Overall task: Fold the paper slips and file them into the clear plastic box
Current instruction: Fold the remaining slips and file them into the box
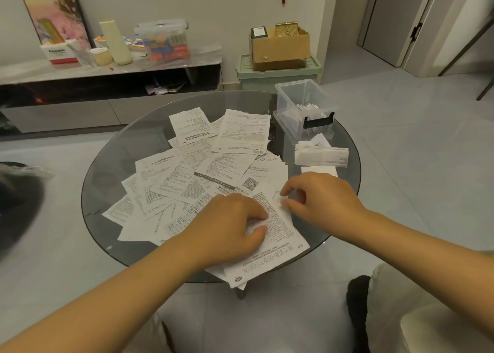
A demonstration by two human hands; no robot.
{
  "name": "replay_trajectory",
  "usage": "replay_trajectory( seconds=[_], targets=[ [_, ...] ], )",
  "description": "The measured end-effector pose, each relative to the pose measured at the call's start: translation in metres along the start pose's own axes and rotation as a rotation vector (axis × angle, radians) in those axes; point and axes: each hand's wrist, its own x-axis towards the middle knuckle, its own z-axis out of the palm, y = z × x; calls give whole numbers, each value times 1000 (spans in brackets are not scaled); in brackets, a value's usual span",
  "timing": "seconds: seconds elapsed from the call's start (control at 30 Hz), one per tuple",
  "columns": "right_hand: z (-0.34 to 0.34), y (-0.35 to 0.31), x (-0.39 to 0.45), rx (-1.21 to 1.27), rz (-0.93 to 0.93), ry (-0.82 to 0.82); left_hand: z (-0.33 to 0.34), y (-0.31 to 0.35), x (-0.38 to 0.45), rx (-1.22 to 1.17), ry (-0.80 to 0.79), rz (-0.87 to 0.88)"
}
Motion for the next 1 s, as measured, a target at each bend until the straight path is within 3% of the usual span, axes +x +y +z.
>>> replay_trajectory(
  seconds=[0.1, 0.2, 0.5, 0.83, 1.0],
  targets=[
    [4, -3, -1, 59, -62, -68, 2, -2, -5, 146, -138, 40],
    [6, -5, -1, 102, -176, -133, 3, -9, -9, 108, -202, 39],
    [-1, 2, -3, -7, -356, -358, -2, -22, -17, -20, -151, 31],
    [-5, -4, -8, 15, -425, -307, -4, -21, -25, -86, -183, 36],
    [-7, -7, -6, 172, -303, -251, -12, -20, -23, -239, -168, -33]
  ],
)
